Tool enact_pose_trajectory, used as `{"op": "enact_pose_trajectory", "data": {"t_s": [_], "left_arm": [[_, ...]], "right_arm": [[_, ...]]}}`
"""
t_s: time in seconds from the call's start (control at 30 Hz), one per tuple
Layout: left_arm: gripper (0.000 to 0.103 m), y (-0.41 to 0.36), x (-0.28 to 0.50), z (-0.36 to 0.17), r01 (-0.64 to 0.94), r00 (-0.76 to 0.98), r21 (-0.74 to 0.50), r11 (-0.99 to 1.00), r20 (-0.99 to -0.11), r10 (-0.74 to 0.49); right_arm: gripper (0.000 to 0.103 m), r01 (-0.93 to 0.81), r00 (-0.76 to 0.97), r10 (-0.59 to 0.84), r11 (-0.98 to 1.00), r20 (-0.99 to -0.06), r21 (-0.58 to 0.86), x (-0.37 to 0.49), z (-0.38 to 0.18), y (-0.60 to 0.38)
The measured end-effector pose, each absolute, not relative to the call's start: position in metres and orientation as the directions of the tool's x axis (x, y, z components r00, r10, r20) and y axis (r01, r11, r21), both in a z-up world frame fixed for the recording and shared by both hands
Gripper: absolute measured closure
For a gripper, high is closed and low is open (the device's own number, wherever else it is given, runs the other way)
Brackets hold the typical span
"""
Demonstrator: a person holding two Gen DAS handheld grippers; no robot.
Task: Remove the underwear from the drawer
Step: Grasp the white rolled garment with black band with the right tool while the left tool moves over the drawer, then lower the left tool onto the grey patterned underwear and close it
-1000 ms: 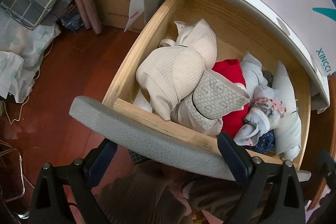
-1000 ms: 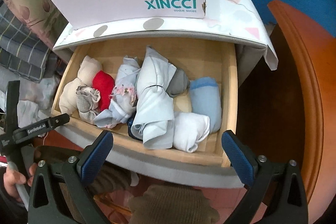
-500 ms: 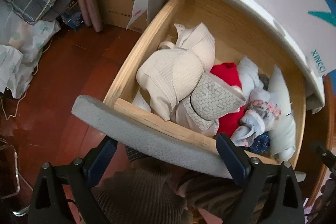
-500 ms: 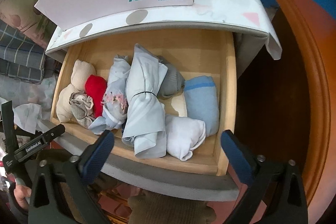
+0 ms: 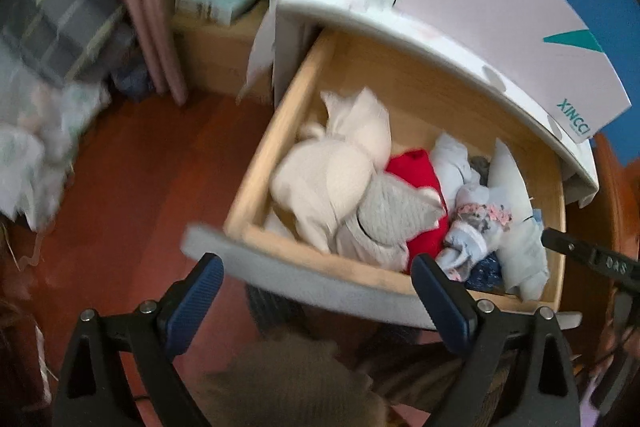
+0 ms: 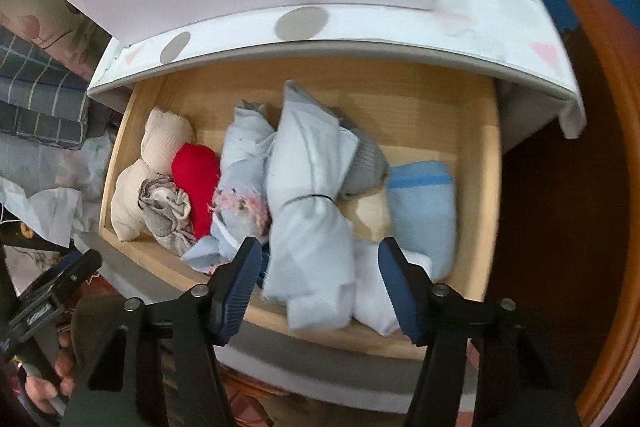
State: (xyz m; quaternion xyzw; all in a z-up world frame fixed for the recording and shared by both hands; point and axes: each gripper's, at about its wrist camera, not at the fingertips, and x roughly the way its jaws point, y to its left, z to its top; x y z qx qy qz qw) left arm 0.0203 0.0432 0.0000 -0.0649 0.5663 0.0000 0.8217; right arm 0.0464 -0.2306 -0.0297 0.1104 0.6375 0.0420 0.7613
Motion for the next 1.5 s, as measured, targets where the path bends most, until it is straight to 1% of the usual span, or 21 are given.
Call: {"op": "enact_pose_trajectory", "data": {"t_s": [0.07, 0.27, 0.4, 0.57, 0.83, 1.0, 1.1, 1.23, 1.33, 1.4, 1.5], "left_arm": [[0.006, 0.043, 0.024, 0.009, -0.040, 0.380, -0.081, 0.996, -0.923, -0.060], [0.006, 0.051, 0.038, 0.017, 0.005, 0.386, -0.082, 0.997, -0.919, -0.077], [0.006, 0.054, 0.049, 0.010, 0.026, 0.367, -0.083, 0.996, -0.926, -0.087], [0.006, 0.053, 0.057, 0.001, 0.044, 0.351, -0.096, 0.994, -0.931, -0.105], [0.006, 0.026, 0.060, -0.012, 0.122, 0.285, -0.114, 0.986, -0.948, -0.145], [0.006, 0.012, 0.065, -0.019, 0.144, 0.228, -0.135, 0.980, -0.959, -0.166], [0.006, 0.005, 0.067, -0.022, 0.147, 0.210, -0.149, 0.978, -0.961, -0.178], [0.006, -0.002, 0.068, -0.027, 0.152, 0.181, -0.162, 0.975, -0.965, -0.189], [0.015, -0.005, 0.068, -0.031, 0.156, 0.165, -0.163, 0.974, -0.968, -0.189], [0.025, -0.007, 0.068, -0.036, 0.145, 0.140, -0.182, 0.973, -0.969, -0.202], [0.026, -0.009, 0.070, -0.043, 0.121, 0.105, -0.222, 0.968, -0.966, -0.235]], "right_arm": [[0.046, 0.076, 0.175, 0.199, 0.974, -0.964, 0.215, 0.052, -0.035, -0.227], [0.051, 0.092, 0.139, 0.168, 0.979, -0.976, 0.181, 0.064, -0.055, -0.220], [0.051, 0.087, 0.120, 0.140, 0.985, -0.983, 0.151, 0.068, -0.066, -0.215], [0.051, 0.081, 0.103, 0.145, 0.985, -0.984, 0.154, 0.073, -0.077, -0.210], [0.051, 0.071, 0.069, 0.130, 0.988, -0.989, 0.135, 0.081, -0.099, -0.198], [0.063, 0.069, 0.082, 0.139, 0.987, -0.987, 0.145, 0.080, -0.099, -0.199], [0.066, 0.086, 0.101, 0.135, 0.986, -0.986, 0.144, 0.077, -0.096, -0.204], [0.068, 0.102, 0.122, 0.135, 0.984, -0.983, 0.148, 0.068, -0.083, -0.214], [0.068, 0.116, 0.138, 0.149, 0.979, -0.979, 0.166, 0.059, -0.064, -0.227], [0.068, 0.120, 0.145, 0.149, 0.979, -0.978, 0.167, 0.054, -0.056, -0.232], [0.068, 0.127, 0.151, 0.162, 0.975, -0.975, 0.182, 0.042, -0.055, -0.237]]}}
